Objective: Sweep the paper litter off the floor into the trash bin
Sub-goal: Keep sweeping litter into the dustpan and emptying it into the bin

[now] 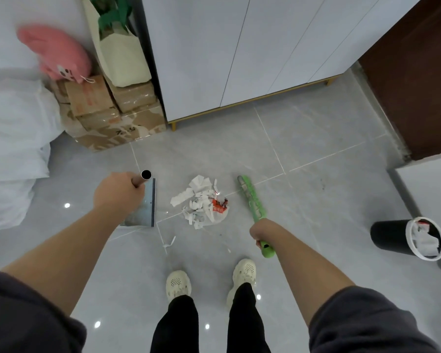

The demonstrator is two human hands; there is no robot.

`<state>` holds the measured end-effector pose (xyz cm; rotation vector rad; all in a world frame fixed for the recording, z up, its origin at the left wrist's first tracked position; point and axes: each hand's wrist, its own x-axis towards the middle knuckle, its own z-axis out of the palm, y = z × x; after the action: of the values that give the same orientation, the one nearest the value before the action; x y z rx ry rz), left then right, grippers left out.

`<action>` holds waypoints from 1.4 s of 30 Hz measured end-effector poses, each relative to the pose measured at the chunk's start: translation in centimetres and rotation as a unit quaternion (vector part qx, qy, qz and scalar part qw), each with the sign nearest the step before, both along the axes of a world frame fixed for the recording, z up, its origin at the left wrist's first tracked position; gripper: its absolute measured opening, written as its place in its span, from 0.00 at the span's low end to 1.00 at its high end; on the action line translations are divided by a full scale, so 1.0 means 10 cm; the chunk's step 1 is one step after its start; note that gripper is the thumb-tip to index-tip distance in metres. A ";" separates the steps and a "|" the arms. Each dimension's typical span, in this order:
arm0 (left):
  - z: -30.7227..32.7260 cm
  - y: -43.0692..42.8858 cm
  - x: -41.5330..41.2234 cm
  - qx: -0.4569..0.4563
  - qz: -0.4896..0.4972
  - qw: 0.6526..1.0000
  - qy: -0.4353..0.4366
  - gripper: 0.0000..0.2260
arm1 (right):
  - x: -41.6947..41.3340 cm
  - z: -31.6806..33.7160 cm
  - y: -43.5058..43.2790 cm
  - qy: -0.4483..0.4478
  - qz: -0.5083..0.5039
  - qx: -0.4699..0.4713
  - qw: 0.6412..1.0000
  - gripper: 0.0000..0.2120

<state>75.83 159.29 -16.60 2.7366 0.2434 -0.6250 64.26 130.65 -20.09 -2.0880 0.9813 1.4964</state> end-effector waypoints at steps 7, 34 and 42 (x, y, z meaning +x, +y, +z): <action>-0.19 0.03 0.00 -0.061 0.018 0.998 0.015 0.16 | 0.18 0.00 0.37 0.028 0.070 -0.020 0.997 0.19; -0.48 -0.40 -0.12 -0.169 0.162 0.970 0.066 0.12 | 0.53 0.50 0.49 0.056 -0.186 0.171 0.966 0.11; -0.39 -0.34 -0.21 -0.148 0.149 0.977 0.031 0.14 | 0.37 0.74 0.52 0.037 0.244 0.023 0.969 0.14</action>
<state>73.75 155.89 -20.48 2.3376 0.5191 -0.6078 67.99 135.86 -12.69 -2.3655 0.4589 1.8142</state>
